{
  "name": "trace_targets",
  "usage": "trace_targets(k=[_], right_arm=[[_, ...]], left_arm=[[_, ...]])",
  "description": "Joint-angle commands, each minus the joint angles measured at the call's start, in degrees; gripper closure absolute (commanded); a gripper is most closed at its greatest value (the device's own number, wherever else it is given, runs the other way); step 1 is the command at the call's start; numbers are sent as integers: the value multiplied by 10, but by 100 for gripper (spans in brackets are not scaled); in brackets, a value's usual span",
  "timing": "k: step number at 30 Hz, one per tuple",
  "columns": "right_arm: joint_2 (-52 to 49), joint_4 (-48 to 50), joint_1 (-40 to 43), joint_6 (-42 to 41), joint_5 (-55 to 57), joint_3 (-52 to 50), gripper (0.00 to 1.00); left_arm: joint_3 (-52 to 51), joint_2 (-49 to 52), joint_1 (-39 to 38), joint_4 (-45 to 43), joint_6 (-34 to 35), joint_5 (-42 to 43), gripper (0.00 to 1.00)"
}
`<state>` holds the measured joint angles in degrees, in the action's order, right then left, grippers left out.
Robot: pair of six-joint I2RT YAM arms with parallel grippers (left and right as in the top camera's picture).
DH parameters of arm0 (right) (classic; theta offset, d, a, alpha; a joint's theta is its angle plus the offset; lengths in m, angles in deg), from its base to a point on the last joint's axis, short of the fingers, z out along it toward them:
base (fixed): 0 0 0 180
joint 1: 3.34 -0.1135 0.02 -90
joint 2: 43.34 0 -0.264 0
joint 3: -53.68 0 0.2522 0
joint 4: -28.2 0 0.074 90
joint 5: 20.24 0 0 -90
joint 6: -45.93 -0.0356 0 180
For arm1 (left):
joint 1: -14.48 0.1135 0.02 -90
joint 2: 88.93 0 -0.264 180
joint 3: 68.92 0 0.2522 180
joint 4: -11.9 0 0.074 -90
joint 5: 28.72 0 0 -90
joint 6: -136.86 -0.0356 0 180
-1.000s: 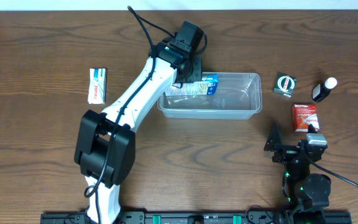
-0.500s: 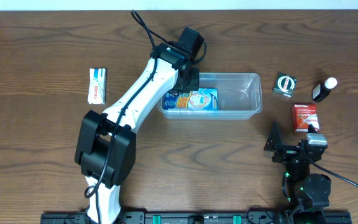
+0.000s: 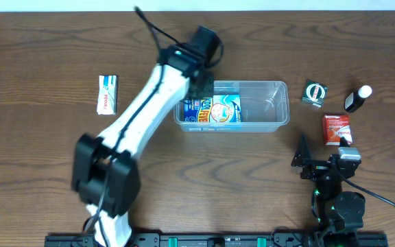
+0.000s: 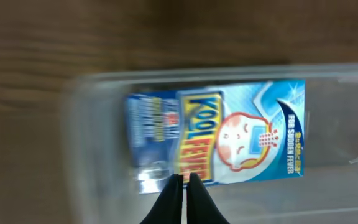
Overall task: Pack container
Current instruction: 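Move left gripper back to the white Panadol box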
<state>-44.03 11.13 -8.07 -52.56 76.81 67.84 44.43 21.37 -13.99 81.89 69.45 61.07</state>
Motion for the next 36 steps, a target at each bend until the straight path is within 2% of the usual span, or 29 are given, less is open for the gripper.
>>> trace_targets(k=[1,6,12,17,18,19,20,22,26,28,33,36], right_arm=[[4,-2,7,6,-2,-1,1],[4,-2,7,6,-2,-1,1],[4,-2,7,6,-2,-1,1],[4,-2,7,6,-2,-1,1],[4,-2,7,6,-2,-1,1],[4,-2,7,6,-2,-1,1],[4,-2,7,6,-2,-1,1],[4,-2,7,6,-2,-1,1],[4,-2,7,6,-2,-1,1],[4,-2,7,6,-2,-1,1],[4,-2,7,6,-2,-1,1],[4,-2,7,6,-2,-1,1]], left_arm=[[9,-66,27,18,-3,-102,94],[9,-104,83,61,-17,-172,94],[7,-106,173,93,-104,-172,93],[7,-101,250,65,-122,-168,88],[7,-100,262,56,-125,-168,85],[7,-99,273,47,-127,-167,75],[6,-98,284,39,-128,-163,72],[6,-94,306,19,-145,-116,62],[6,-79,335,-8,-226,-4,41],[4,-67,342,-19,-245,-2,34],[-12,-22,345,-39,-328,-2,3],[-12,13,346,-37,-344,-2,1]])
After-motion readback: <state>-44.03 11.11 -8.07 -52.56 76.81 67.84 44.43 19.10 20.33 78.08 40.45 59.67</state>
